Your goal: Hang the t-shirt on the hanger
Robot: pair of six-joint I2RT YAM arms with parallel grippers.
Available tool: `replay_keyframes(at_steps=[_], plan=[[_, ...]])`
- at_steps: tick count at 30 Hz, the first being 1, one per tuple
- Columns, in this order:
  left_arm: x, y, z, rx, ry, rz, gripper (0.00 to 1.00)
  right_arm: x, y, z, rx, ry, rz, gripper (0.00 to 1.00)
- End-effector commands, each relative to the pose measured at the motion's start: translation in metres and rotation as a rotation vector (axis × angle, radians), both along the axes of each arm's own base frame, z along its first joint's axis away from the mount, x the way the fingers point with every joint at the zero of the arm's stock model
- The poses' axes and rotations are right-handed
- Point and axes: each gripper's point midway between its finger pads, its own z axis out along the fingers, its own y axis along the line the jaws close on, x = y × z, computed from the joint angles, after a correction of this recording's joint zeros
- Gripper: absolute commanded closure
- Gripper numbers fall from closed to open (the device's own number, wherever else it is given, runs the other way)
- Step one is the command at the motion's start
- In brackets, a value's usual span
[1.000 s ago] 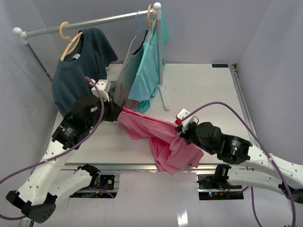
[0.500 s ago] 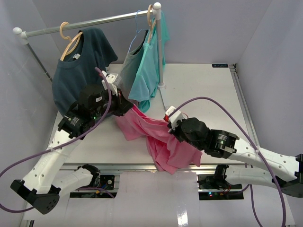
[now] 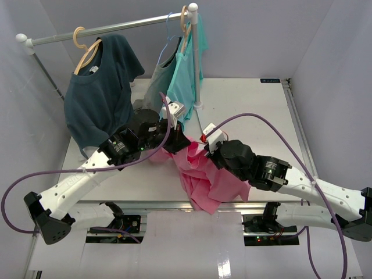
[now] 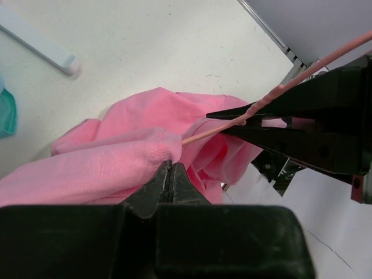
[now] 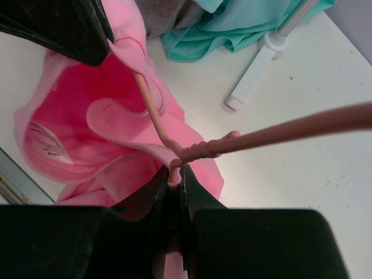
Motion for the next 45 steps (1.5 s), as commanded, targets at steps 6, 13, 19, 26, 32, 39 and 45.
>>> replay_keyframes(at_steps=[6,13,19,26,32,39,45], plan=[[-0.014,0.004,0.043,-0.038,-0.197,-0.122,0.06,-0.005,0.001,0.032,0.198,-0.058,0.047,0.92],[0.001,0.034,0.075,0.107,-0.325,-0.042,0.03,-0.023,-0.002,0.028,0.236,-0.048,0.139,0.92],[-0.008,0.054,0.048,0.311,-0.397,-0.175,0.19,-0.037,-0.003,0.029,0.244,-0.007,0.201,0.92],[-0.041,0.046,0.023,0.328,-0.419,-0.451,0.22,-0.052,0.001,0.036,0.228,0.027,0.291,0.92],[-0.046,0.039,0.016,0.311,-0.408,-0.510,0.23,-0.056,0.005,0.047,0.241,0.019,0.326,0.92],[-0.061,0.028,-0.004,0.276,-0.354,-0.617,0.29,-0.057,0.013,0.063,0.256,0.012,0.357,0.92],[-0.057,0.024,-0.021,0.304,-0.326,-0.628,0.62,-0.063,0.016,0.077,0.282,-0.006,0.400,0.92]])
